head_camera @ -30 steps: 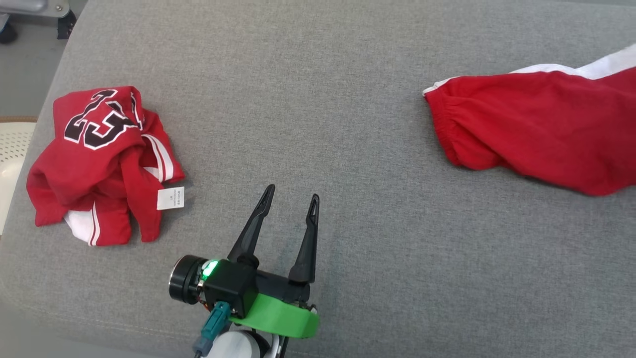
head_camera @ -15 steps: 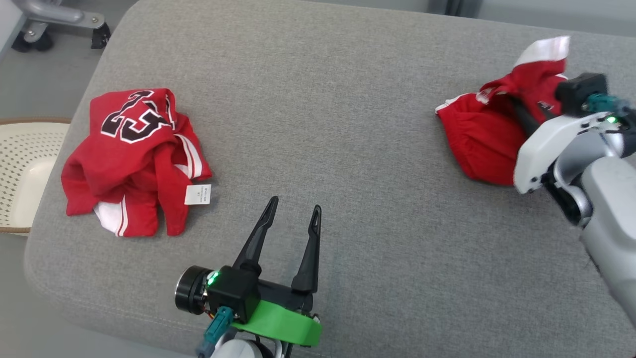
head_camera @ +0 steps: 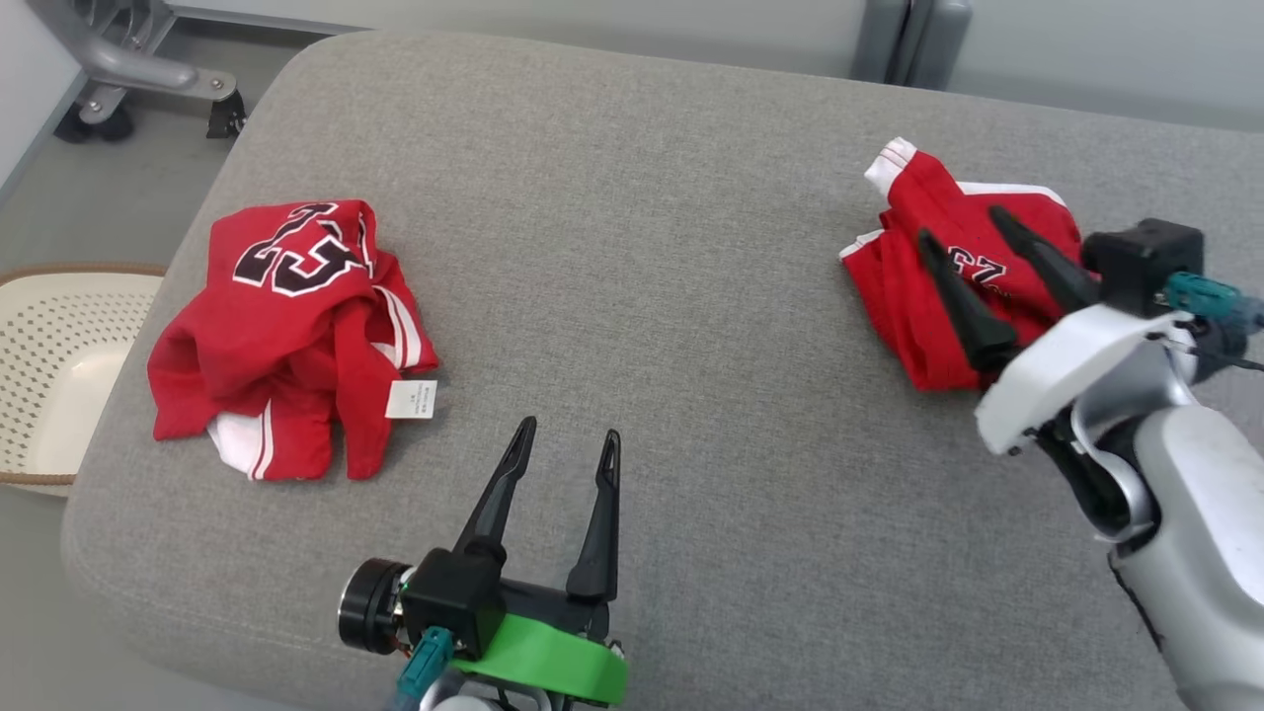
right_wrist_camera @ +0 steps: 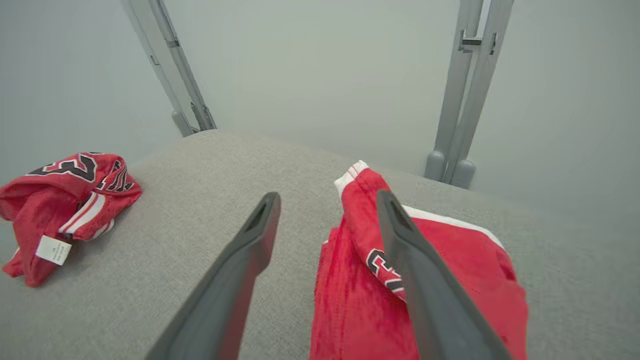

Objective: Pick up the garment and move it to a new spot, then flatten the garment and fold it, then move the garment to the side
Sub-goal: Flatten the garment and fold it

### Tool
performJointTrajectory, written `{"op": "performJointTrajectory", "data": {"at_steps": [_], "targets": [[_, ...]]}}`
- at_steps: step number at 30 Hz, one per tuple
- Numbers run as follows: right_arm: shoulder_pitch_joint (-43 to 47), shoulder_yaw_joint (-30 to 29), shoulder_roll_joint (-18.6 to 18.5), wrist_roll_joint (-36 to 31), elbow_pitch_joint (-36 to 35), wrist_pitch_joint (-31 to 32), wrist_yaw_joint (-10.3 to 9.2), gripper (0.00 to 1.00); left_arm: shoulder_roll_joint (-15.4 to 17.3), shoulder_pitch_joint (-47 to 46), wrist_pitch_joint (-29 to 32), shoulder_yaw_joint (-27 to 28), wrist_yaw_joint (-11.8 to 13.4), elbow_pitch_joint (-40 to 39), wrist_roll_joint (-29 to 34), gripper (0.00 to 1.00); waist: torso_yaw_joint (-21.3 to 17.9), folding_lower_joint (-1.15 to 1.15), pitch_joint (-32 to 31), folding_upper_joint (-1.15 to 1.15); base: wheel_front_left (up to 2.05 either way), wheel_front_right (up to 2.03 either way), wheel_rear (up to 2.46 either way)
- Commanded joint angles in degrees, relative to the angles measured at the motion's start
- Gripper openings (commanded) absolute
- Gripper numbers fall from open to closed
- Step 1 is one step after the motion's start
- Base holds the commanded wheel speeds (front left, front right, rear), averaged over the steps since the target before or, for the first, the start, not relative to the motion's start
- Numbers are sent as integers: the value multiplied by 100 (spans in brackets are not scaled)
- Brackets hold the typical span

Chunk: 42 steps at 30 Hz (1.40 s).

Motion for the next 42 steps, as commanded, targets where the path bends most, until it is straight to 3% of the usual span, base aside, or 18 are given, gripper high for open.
{"op": "performJointTrajectory", "data": {"at_steps": [1, 2, 3, 9, 16, 25, 36, 42], "targets": [[264, -222, -100, 86, -141, 69, -7, 100, 10, 110, -2, 46, -7, -9, 66, 100, -125, 0, -98, 0, 0, 0, 0], [363, -388, -156, 131, -197, 105, -7, 27, 10, 122, -2, 60, -14, -7, 83, 100, -154, 0, -113, 0, 0, 0, 0], [488, -581, -208, 238, -215, 186, -8, 0, 10, 134, -2, 73, -24, -3, 96, 100, -184, 0, -127, 0, 0, 0, 0], [695, -1203, -684, 685, 192, 607, -4, 0, 10, 85, -2, 80, -85, 2, 131, 100, -264, 0, -105, 0, 0, 0, 0], [282, -870, -1061, 1178, 853, 887, -5, 0, 10, -112, -2, -39, -130, 17, 75, 100, -121, 0, 123, 0, 0, 0, 0], [-430, 96, -1171, 1871, 1668, 1022, -4, 0, 10, -321, -2, -170, -162, 109, 103, 100, 30, 0, 358, 0, 0, 0, 0], [-327, 2240, -1311, 3103, 500, 441, -4, 0, 11, -131, -2, -79, -213, 250, 209, 100, -401, 0, 5, 0, 0, 0, 0], [-80, 2824, -1416, 3384, 115, -245, -4, 1, 12, -16, -2, -40, -195, 268, 192, 100, -554, 0, -281, 0, 0, 0, 0]]}}
